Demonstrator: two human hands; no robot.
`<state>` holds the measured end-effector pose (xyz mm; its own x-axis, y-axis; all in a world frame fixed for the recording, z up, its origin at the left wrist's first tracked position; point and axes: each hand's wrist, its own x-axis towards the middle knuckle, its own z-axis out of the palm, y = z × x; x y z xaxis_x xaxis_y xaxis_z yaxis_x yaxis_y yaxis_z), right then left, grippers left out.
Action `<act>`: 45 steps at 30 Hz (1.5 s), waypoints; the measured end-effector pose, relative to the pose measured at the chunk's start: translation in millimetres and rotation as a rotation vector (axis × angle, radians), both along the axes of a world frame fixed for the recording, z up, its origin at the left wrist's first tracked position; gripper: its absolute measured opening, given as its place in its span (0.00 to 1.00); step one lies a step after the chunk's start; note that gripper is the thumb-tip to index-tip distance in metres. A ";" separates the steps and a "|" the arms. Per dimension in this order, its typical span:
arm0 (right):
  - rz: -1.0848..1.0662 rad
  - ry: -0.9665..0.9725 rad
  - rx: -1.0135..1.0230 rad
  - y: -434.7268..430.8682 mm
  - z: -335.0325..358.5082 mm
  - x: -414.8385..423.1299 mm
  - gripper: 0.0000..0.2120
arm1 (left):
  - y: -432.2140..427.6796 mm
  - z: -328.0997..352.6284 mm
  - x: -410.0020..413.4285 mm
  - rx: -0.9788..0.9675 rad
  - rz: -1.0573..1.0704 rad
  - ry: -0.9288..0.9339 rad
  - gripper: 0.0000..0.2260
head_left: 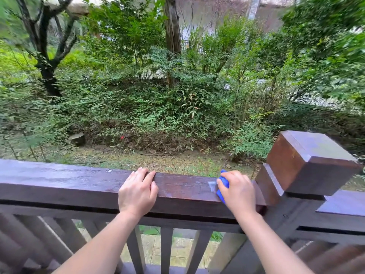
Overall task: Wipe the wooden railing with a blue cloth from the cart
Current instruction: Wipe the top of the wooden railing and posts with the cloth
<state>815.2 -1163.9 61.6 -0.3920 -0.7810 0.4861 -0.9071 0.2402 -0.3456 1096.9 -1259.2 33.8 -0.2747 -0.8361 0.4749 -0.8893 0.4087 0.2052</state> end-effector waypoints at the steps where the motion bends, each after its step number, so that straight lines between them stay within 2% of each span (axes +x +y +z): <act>1: 0.026 0.028 -0.019 -2.3 -3.6 11.7 0.10 | 0.4 -0.2 -0.3 -0.001 0.002 -0.001 0.21; 5: 0.222 0.086 -0.001 3.1 -13.5 27.6 0.13 | -0.2 -1.1 1.5 -0.007 0.000 0.002 0.22; 9: -0.027 -0.080 0.051 -13.5 3.9 6.8 0.14 | -1.3 -2.1 0.4 -0.032 0.005 0.014 0.21; 10: -0.035 -0.080 0.041 -18.2 5.4 16.5 0.15 | -1.9 -2.8 0.0 -0.035 0.007 0.019 0.21; 11: 0.018 -0.058 0.025 -21.0 3.6 30.9 0.17 | -2.4 -3.9 -0.2 -0.036 0.006 0.024 0.21; 14: 0.376 0.033 0.027 -11.3 -9.0 64.5 0.18 | -3.9 -6.1 0.4 -0.044 0.006 0.028 0.21; 16: 0.477 0.063 0.071 -13.7 -6.7 51.3 0.16 | -3.6 -5.5 1.4 -0.039 0.006 0.024 0.21; 19: 0.232 -0.060 0.120 -35.1 5.4 36.4 0.14 | -2.0 -2.8 2.0 -0.017 -0.009 0.030 0.20; 21: 0.156 -0.054 0.092 -39.8 6.1 53.9 0.13 | -1.0 -1.3 1.7 0.002 -0.011 0.027 0.20; 25: 0.494 0.025 0.065 -15.4 -6.2 84.6 0.14 | 0.5 2.5 2.2 0.013 -0.016 0.039 0.18; 26: 0.520 0.000 0.073 -13.6 -4.1 80.0 0.14 | 1.0 3.3 2.3 0.010 -0.016 0.034 0.18; 28: 0.434 -0.146 0.050 -16.2 2.6 71.0 0.12 | 2.5 6.3 2.6 0.042 -0.035 0.030 0.19; 30: 0.311 -0.256 -0.023 -21.1 4.4 75.3 0.10 | 1.4 11.2 4.7 0.105 -0.092 0.116 0.20; 31: 0.309 -0.247 -0.033 -21.9 3.2 84.1 0.10 | 1.1 14.6 7.9 0.129 -0.130 0.206 0.19; 34: 0.480 -0.175 -0.005 -22.5 -6.5 114.5 0.12 | 1.0 25.7 30.9 0.090 -0.197 0.418 0.17; 36: 0.552 -0.082 0.014 -28.9 -9.7 119.2 0.14 | -6.1 29.9 60.4 -0.062 -0.138 0.414 0.14; 38: 0.503 -0.010 0.033 -43.4 -7.0 116.9 0.14 | -25.6 31.7 99.0 -0.128 0.002 0.339 0.12; 42: 0.299 -0.013 0.055 -62.2 -4.7 129.9 0.14 | -65.9 20.0 159.9 0.113 0.294 0.320 0.12; 45: 0.443 0.068 0.011 -51.7 -15.9 148.1 0.14 | -73.8 10.3 164.2 0.161 0.345 0.321 0.14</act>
<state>963.3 -1215.7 45.7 0.0142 -0.8717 0.4898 -0.9440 -0.1732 -0.2807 1261.1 -1333.0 44.1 0.1702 -0.9219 0.3479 -0.8488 0.0422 0.5270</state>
